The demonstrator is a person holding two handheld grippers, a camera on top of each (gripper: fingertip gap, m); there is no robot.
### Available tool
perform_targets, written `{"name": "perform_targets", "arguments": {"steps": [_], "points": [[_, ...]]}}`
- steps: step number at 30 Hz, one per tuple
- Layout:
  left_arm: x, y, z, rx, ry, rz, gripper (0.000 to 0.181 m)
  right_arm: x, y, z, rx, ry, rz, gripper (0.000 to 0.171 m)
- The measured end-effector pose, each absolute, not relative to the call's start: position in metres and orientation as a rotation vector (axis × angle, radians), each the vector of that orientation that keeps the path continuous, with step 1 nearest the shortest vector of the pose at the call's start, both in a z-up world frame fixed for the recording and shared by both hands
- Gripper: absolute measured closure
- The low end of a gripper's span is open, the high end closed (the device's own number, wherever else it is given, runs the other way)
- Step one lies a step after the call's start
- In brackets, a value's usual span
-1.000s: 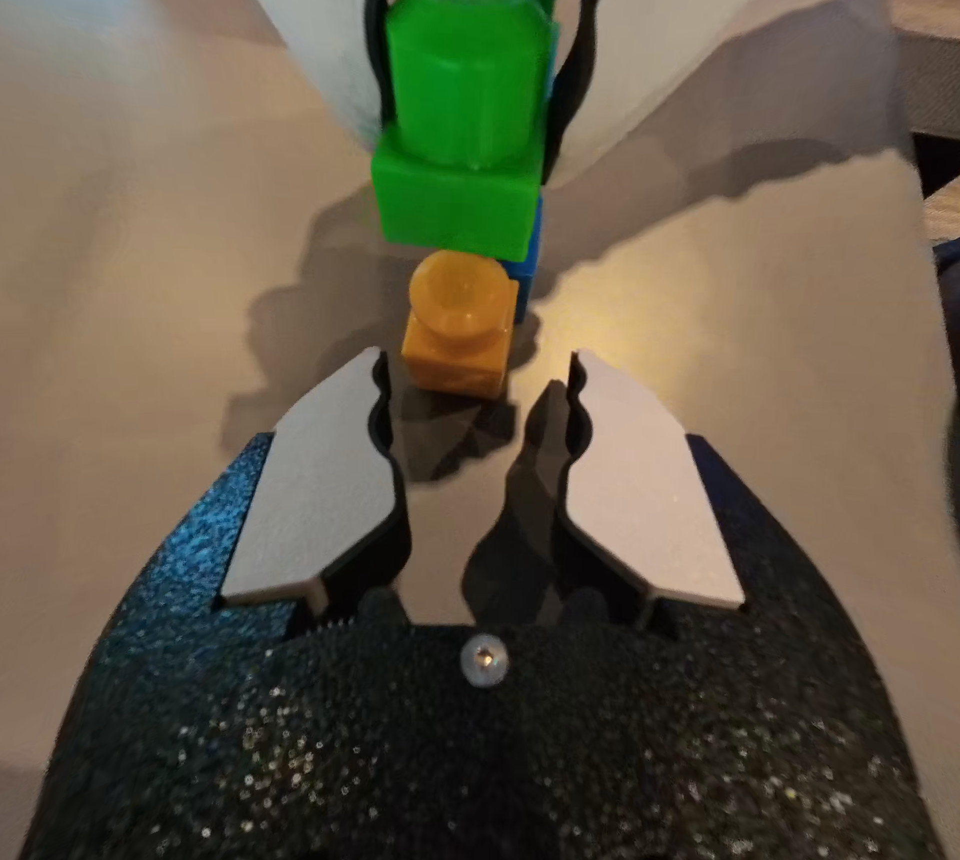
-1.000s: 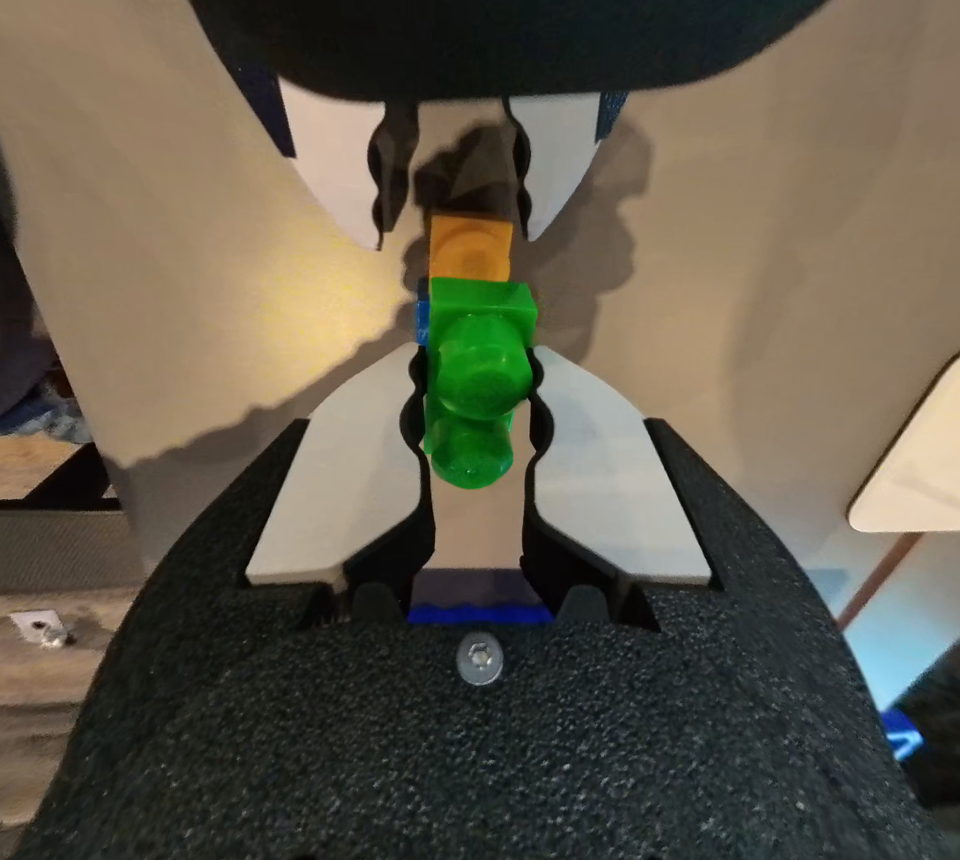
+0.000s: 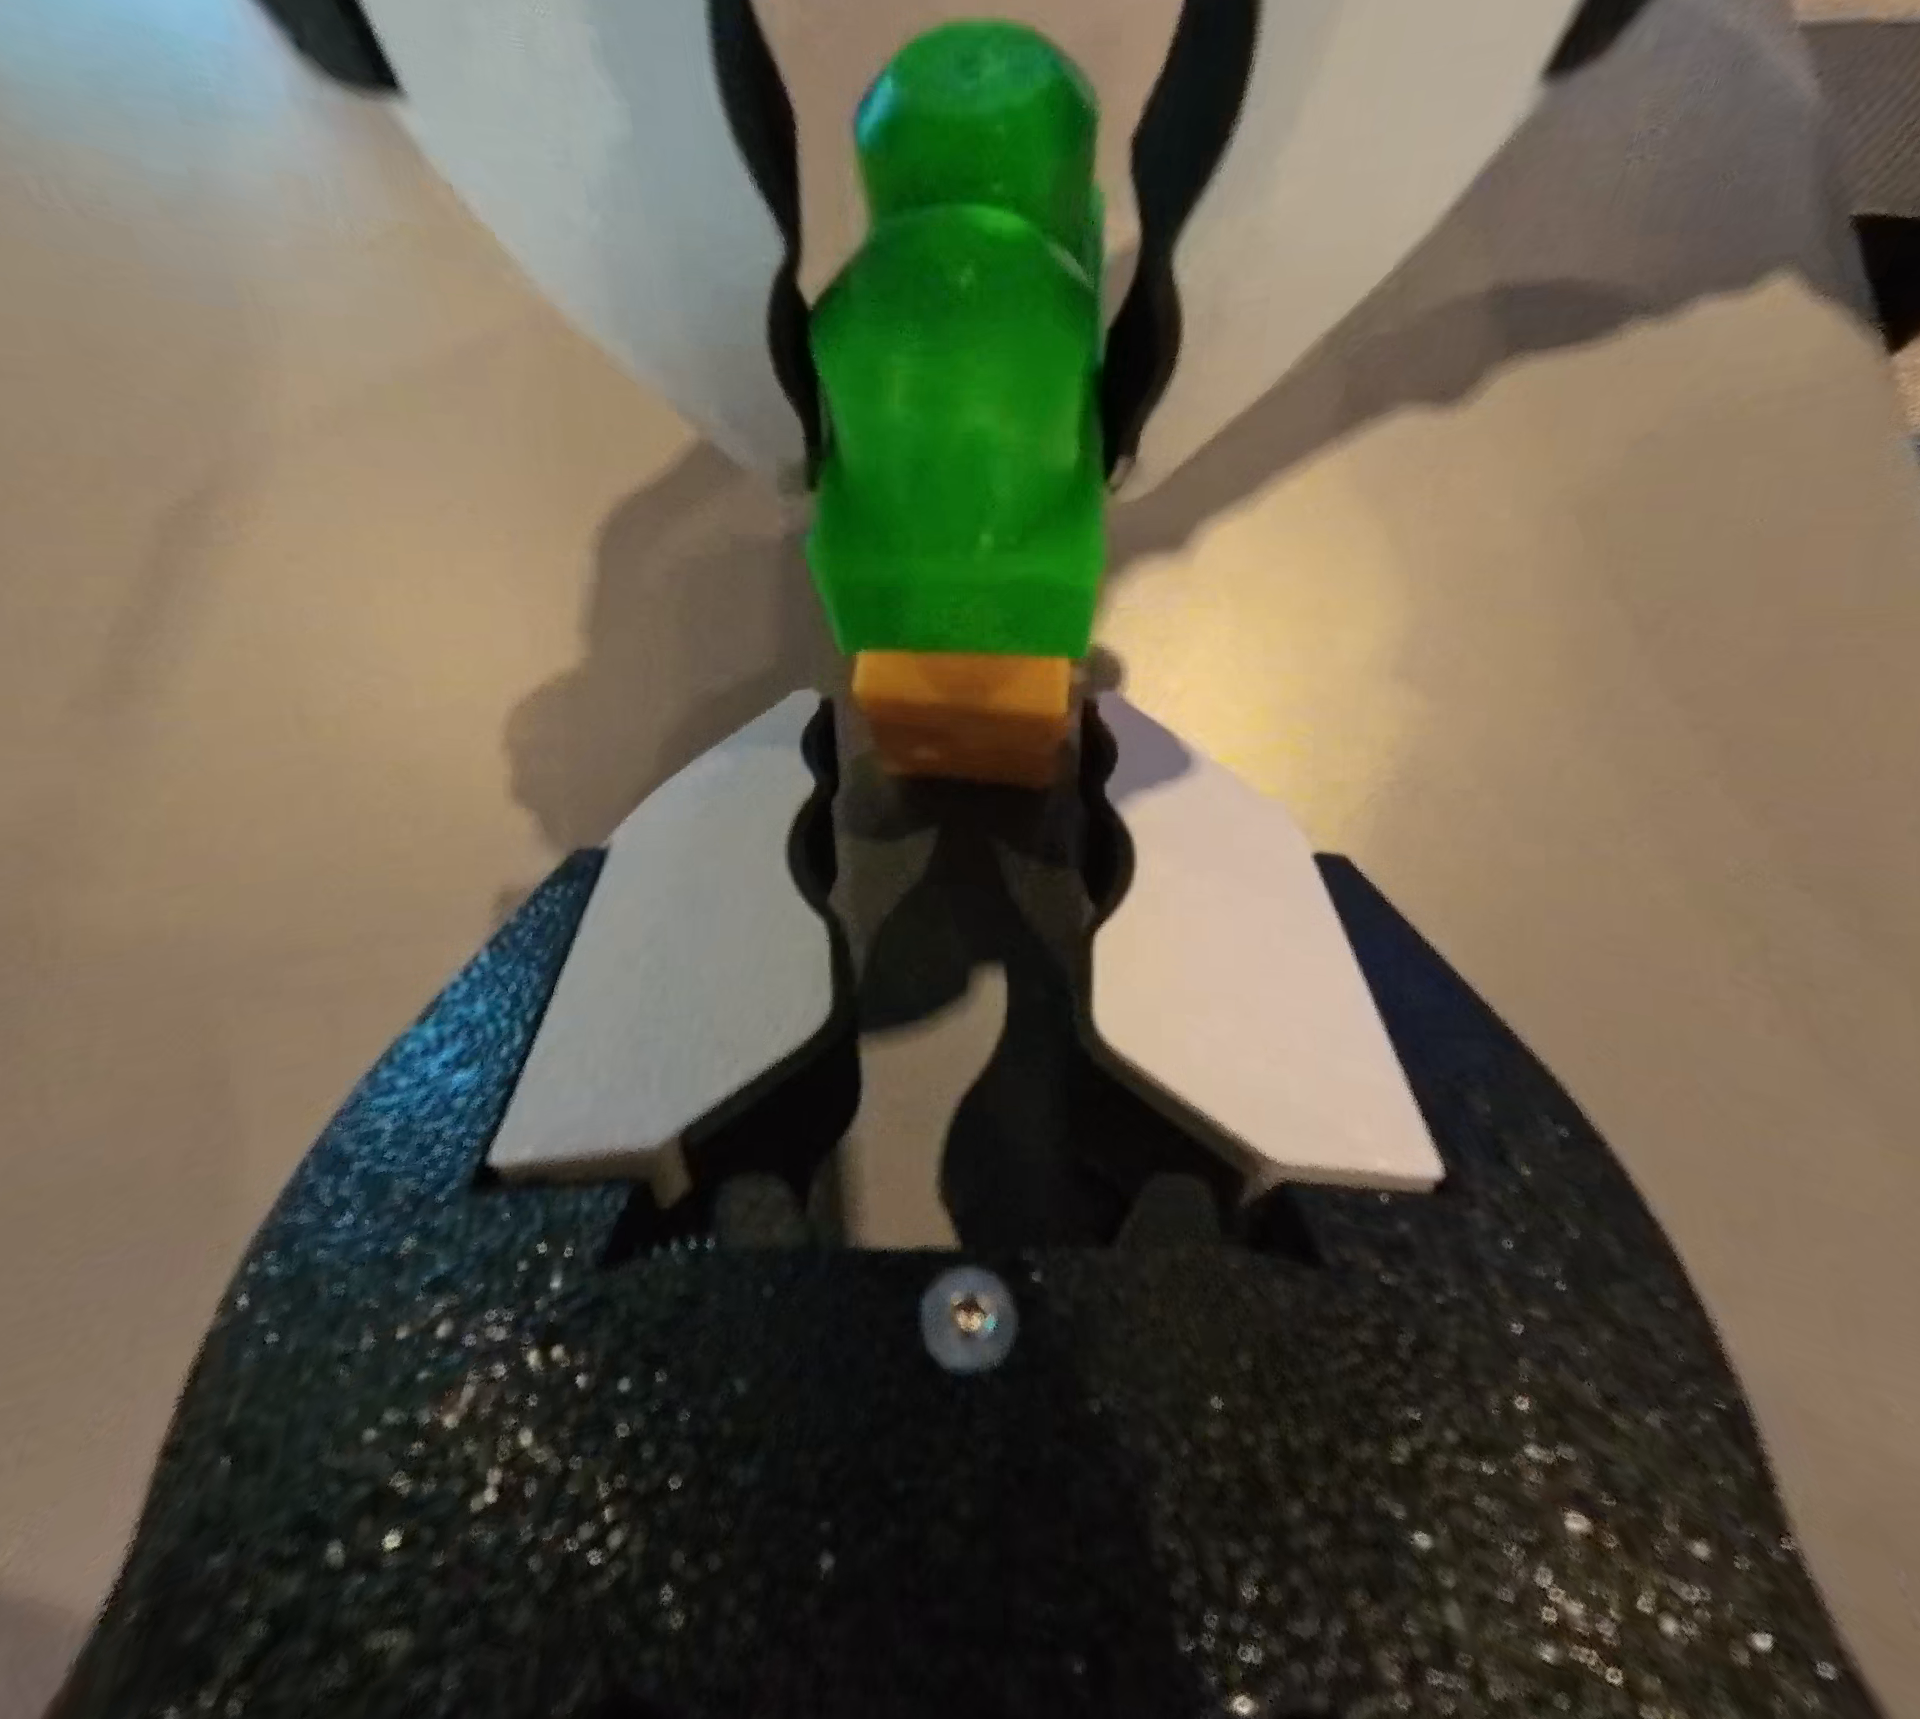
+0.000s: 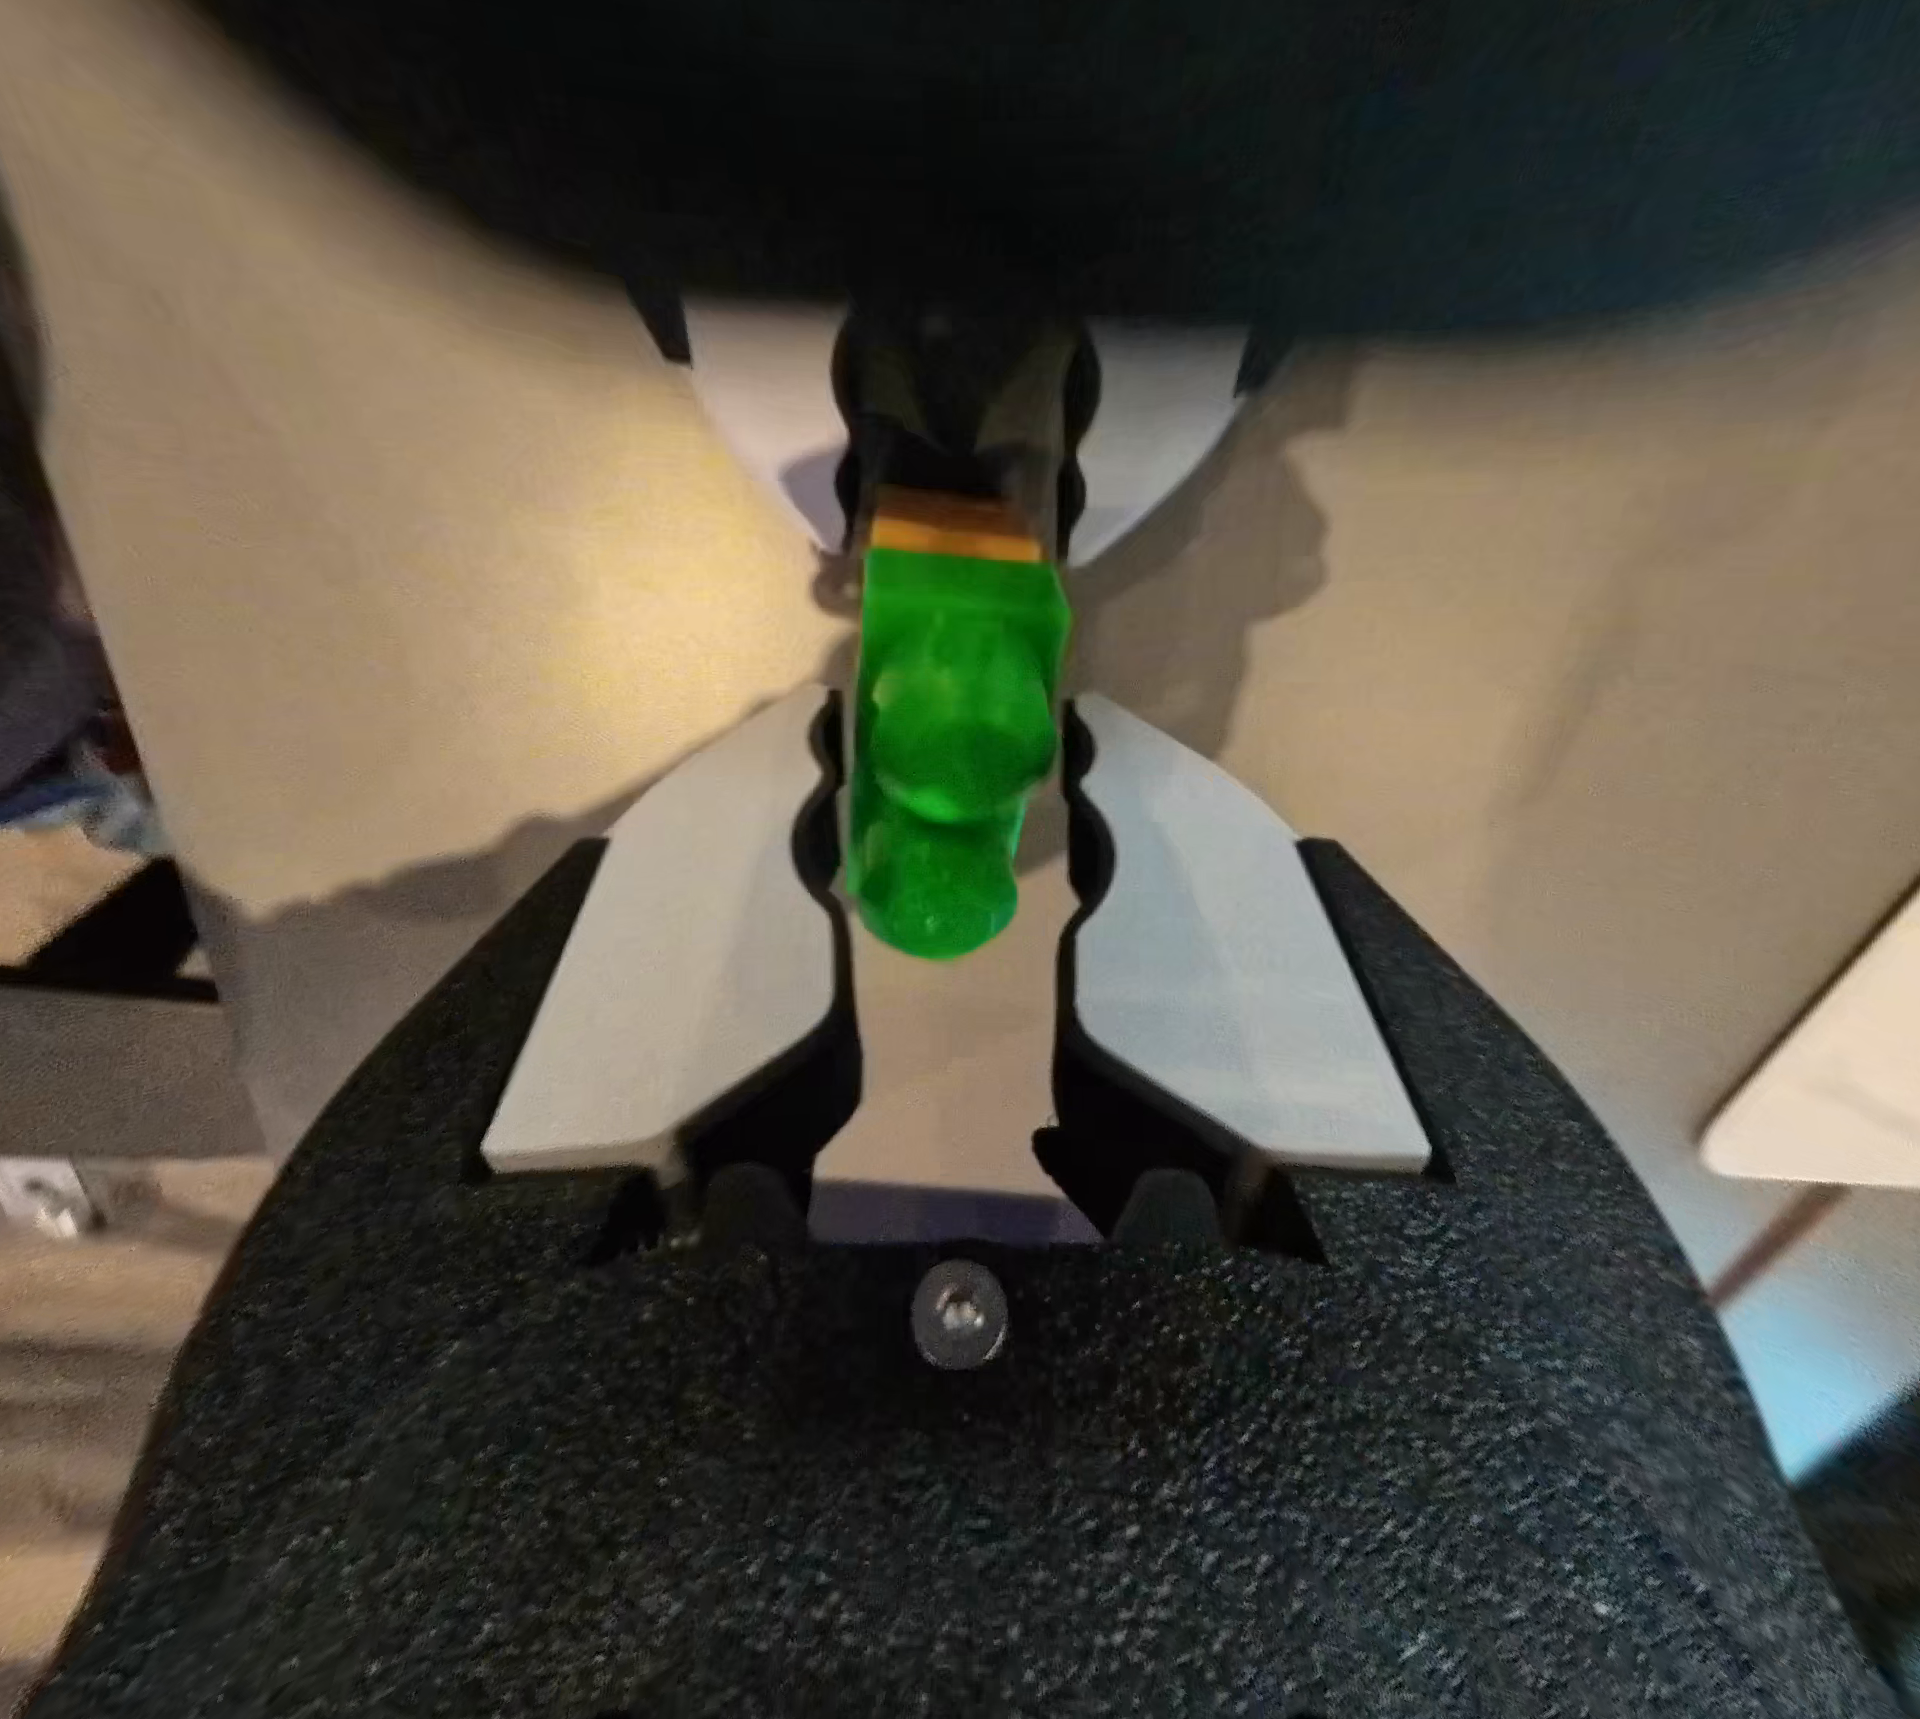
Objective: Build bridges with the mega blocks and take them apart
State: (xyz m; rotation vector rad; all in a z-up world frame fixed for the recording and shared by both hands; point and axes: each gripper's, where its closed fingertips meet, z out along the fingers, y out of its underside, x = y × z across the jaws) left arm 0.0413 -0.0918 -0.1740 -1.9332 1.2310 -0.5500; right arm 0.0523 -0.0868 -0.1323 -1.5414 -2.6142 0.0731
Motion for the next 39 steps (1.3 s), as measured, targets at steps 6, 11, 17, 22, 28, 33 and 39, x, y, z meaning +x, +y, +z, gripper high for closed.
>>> {"name": "perform_targets", "arguments": {"steps": [6,11,17,22,28,33,39], "points": [[0.035,-0.092,-0.163,-1.894,1.171,-0.583,0.127,0.064,-0.081,-0.121,-1.611,-2.394,0.337,0.119],[0.035,-0.091,-0.13,-1.755,1.082,-0.646,0.124,0.063,-0.082,-0.116,-1.516,-2.241,0.477,0.13],[0.043,-0.093,-0.099,-1.691,1.007,-0.828,0.112,0.06,-0.084,-0.113,-1.55,-2.052,0.78,0.124],[0.051,-0.088,-0.117,-1.778,1.059,-0.78,0.122,0.058,-0.086,-0.115,-1.584,-1.958,1.005,0.138],[0.052,-0.091,-0.119,-1.779,1.086,-0.803,0.151,0.058,-0.087,-0.116,-1.551,-1.957,0.969,0.142],[0.052,-0.092,-0.121,-1.759,1.107,-0.798,0.152,0.06,-0.089,-0.12,-1.556,-1.987,0.89,0.142],[0.051,-0.093,-0.124,-1.729,1.148,-0.815,0.152,0.061,-0.089,-0.123,-1.576,-1.982,0.809,0.142]]}}
